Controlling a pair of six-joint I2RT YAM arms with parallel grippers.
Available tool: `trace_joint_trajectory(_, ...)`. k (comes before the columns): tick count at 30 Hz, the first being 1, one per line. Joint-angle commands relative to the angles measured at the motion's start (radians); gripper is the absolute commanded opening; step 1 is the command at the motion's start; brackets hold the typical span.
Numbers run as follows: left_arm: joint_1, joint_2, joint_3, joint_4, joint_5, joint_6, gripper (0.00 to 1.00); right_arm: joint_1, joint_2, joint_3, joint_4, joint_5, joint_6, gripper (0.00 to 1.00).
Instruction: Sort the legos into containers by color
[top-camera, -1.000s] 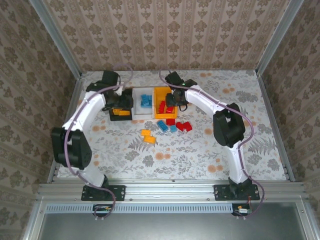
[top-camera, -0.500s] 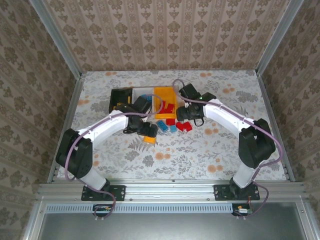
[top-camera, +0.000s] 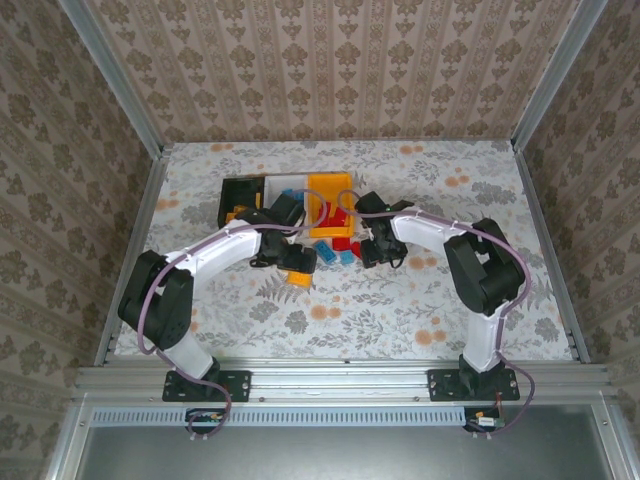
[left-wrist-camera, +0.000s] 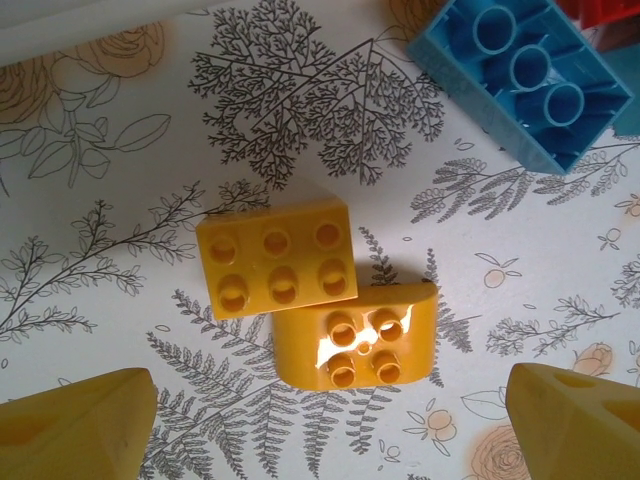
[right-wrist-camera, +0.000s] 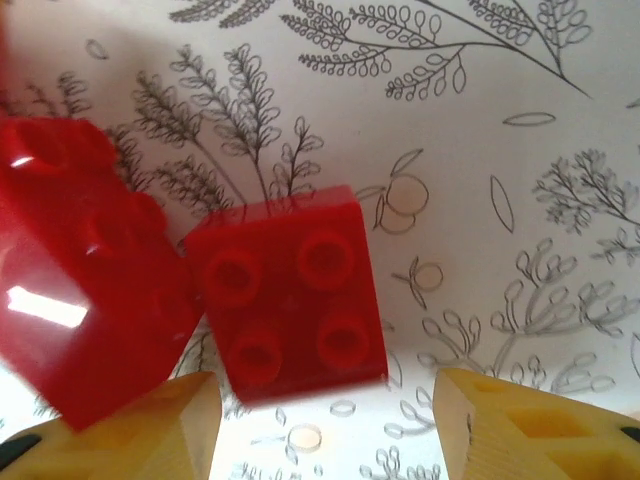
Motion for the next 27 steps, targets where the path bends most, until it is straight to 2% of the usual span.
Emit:
trace_joint_trajectory(1, 0.015, -0.022, -0.022, -0.005, 0.004, -0.010, 0.92, -0.025, 0.041, 0.041, 0.020, 0.000, -0.018, 0.58)
trace_joint_trajectory(3, 0.020, -0.025, -0.026, -0.001, 0.007, -0.008, 0.92, -0.043, 0.056, 0.042, 0.033, -0.012, -0.016, 0.54)
trace_joint_trajectory(6, 0.026, -0.023, -0.031, 0.002, 0.012, -0.004, 0.92, -0.059, 0.061, 0.039, 0.047, -0.029, -0.017, 0.43)
trace_joint_trajectory(10, 0.031, -0.026, -0.033, 0.005, 0.021, -0.002, 0.92, -0.060, -0.001, 0.007, 0.042, -0.041, -0.003, 0.35)
trace_joint_trajectory(14, 0.035, -0.036, -0.029, 0.007, 0.024, 0.000, 0.92, -0.058, -0.166, -0.050, 0.025, -0.051, 0.042, 0.33)
trace_joint_trajectory(17, 0.048, -0.041, -0.027, 0.012, 0.029, 0.004, 0.92, -0.051, -0.246, -0.027, 0.038, -0.141, 0.071, 0.34)
trace_joint_trajectory(22, 0.088, -0.062, -0.042, 0.032, 0.071, -0.005, 0.92, -0.037, -0.152, 0.176, 0.025, -0.301, 0.116, 0.34)
trace_joint_trajectory(27, 0.111, -0.108, -0.063, 0.037, 0.092, -0.014, 0.92, -0.032, 0.002, 0.375, 0.015, -0.334, 0.136, 0.35)
